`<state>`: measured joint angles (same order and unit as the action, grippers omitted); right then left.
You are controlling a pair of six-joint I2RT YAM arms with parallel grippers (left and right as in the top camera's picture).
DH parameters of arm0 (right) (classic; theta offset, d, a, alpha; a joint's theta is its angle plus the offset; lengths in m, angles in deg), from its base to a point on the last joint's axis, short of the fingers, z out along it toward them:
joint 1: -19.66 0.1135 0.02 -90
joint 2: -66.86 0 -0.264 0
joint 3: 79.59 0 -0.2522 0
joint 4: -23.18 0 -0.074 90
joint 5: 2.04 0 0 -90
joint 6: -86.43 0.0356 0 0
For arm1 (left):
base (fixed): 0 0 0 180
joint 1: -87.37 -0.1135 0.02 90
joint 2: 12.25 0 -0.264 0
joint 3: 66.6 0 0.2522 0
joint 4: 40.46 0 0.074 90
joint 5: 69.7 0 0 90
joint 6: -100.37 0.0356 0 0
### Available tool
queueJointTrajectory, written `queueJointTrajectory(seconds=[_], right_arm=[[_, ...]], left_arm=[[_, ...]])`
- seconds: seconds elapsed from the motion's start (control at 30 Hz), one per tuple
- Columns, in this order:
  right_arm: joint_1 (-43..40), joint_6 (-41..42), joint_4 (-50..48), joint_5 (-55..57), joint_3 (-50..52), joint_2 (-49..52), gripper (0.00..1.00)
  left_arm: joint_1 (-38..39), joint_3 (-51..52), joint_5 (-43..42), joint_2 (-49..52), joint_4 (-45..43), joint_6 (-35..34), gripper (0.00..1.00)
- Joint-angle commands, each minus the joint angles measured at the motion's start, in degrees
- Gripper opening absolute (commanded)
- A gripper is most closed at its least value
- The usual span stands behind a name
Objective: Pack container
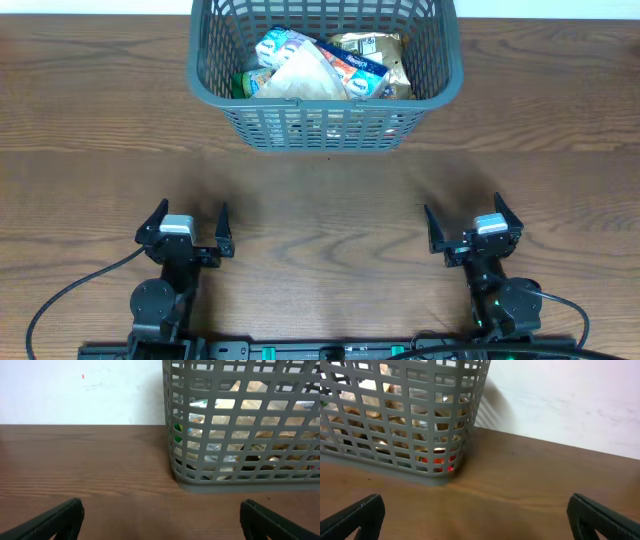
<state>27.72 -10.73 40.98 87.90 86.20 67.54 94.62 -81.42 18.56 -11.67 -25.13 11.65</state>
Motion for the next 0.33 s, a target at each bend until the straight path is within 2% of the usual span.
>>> queueJointTrajectory(seconds=[0.0, 0.3], right_arm=[[-0.11, -0.83, 0.26, -0.17, 0.13, -0.42, 0.99], [-0.11, -0.83, 0.26, -0.17, 0.13, -0.42, 0.99]], left_arm=[[0.17, 0.83, 0.50, -0.35, 2.49, -0.50, 0.98], [0.17, 0.83, 0.50, -0.35, 2.49, -0.50, 0.98]])
